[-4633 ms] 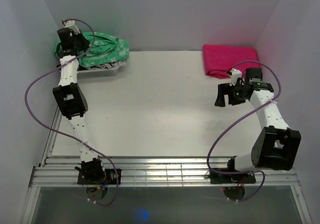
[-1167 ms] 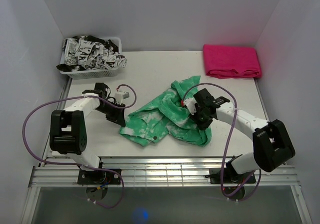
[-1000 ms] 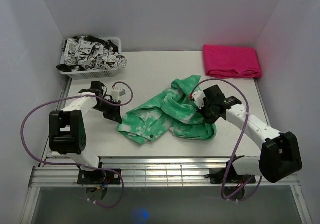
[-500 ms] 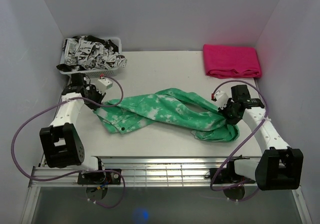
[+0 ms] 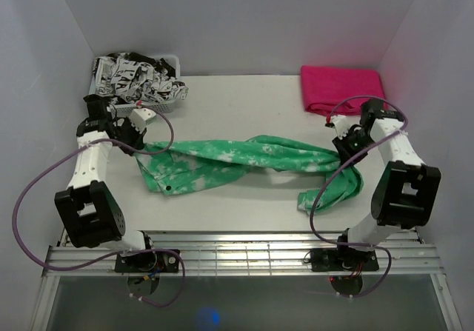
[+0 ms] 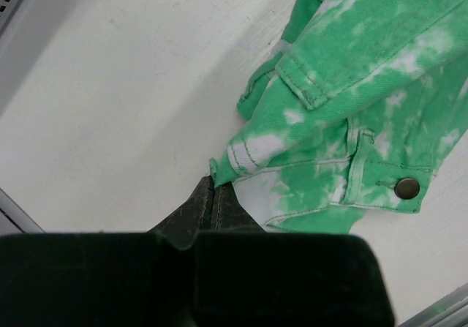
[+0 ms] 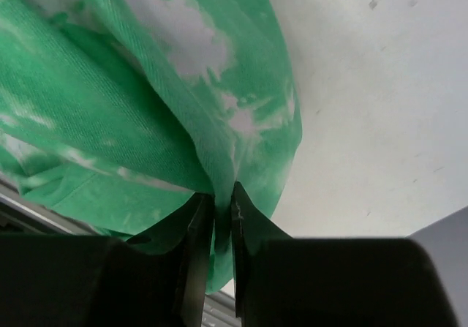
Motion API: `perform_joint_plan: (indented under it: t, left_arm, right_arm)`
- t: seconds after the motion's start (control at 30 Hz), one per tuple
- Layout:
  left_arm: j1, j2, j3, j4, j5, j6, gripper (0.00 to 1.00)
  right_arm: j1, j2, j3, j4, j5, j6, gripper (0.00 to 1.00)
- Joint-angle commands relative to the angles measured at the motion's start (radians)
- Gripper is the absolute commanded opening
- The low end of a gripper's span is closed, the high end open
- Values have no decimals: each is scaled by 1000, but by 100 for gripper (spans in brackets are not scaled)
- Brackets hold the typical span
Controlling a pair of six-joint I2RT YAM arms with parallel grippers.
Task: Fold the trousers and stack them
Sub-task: Flatten the trousers out
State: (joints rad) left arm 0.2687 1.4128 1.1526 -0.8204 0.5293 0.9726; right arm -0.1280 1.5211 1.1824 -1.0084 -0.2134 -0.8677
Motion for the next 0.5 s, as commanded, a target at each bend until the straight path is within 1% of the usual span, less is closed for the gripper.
perform_joint_plan:
  t: [0.0, 0.03, 0.07, 0.1, 0.17, 0.2, 0.27, 0.33, 0.37, 0.4, 0.47]
  left_arm:
    - [-2, 113, 119, -40, 54, -96, 0]
    - [-2, 141, 139, -58, 51, -109, 0]
    - [0, 188, 177, -69, 51, -118, 0]
    - [-2, 205, 193, -78, 51, -142, 0]
    - [-2, 245, 223, -86, 43, -163, 0]
    - [0, 255, 231, -85, 35, -187, 0]
    - [0, 279, 248, -82, 25, -213, 0]
    - [0, 311, 268, -88, 15, -250, 0]
    - [-2, 317, 271, -89, 15, -255, 0]
    - [0, 325, 269, -89, 17, -259, 0]
    - [0, 327, 262, -89, 17, -264, 0]
  right_arm:
    - [27, 130, 204, 2, -84, 88, 30]
    - [37, 149, 236, -2, -83, 102, 39]
    - [39, 171, 267, -22, -92, 111, 53]
    - [39, 175, 295, -28, -89, 117, 60]
    - [37, 159, 333, -30, -43, 122, 80]
    - [37, 146, 333, -27, -21, 127, 84]
    - [28, 114, 309, -25, 14, 134, 85]
    - [22, 41, 267, -36, 12, 142, 83]
    - [22, 13, 211, -44, 8, 138, 82]
    - [22, -42, 177, -50, 6, 134, 77]
    - [22, -123, 79, -50, 14, 111, 70]
